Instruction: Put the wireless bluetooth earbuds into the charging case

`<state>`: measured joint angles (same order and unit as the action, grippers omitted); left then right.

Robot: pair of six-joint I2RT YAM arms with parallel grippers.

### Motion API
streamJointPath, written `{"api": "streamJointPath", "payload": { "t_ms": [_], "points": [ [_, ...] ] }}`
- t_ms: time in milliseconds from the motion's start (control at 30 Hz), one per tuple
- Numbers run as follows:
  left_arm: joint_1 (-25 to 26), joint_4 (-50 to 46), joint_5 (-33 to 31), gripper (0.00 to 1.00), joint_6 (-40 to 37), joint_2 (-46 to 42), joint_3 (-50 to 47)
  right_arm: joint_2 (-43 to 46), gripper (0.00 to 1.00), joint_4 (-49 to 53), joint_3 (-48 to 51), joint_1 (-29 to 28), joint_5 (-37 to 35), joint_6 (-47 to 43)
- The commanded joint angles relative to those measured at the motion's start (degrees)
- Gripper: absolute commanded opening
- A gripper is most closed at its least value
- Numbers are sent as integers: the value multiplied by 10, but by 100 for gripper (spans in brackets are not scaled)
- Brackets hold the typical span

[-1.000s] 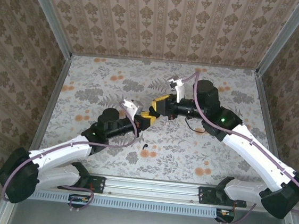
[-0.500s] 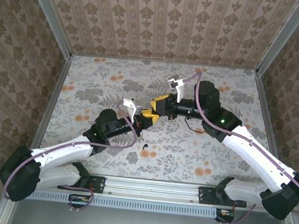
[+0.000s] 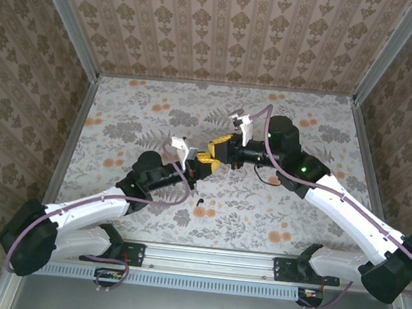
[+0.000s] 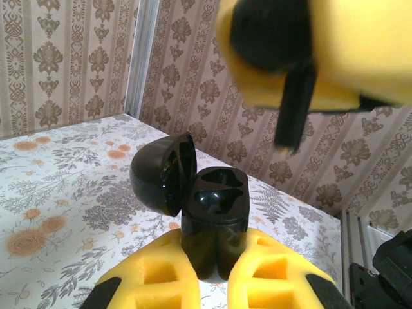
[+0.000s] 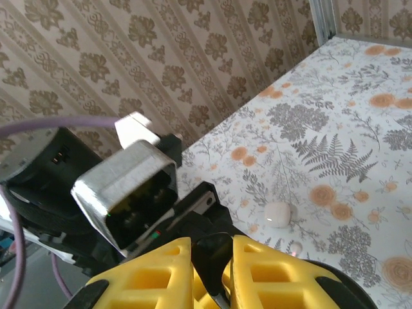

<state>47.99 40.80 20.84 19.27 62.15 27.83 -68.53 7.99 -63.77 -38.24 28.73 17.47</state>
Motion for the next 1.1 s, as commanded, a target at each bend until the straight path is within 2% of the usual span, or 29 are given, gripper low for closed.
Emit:
{"api": "streamJointPath", "payload": {
  "t_ms": [0, 433, 1067],
  "points": [
    [4, 28, 11, 0, -11, -9, -2, 16, 17, 3, 10, -2, -13, -31],
    [5, 24, 14, 0, -15, -20, -2, 18, 17, 27, 16, -2, -41, -67],
    [6, 23, 6, 0, -18, -38, -6, 17, 15, 31, 27, -2, -53, -63]
  ]
}}
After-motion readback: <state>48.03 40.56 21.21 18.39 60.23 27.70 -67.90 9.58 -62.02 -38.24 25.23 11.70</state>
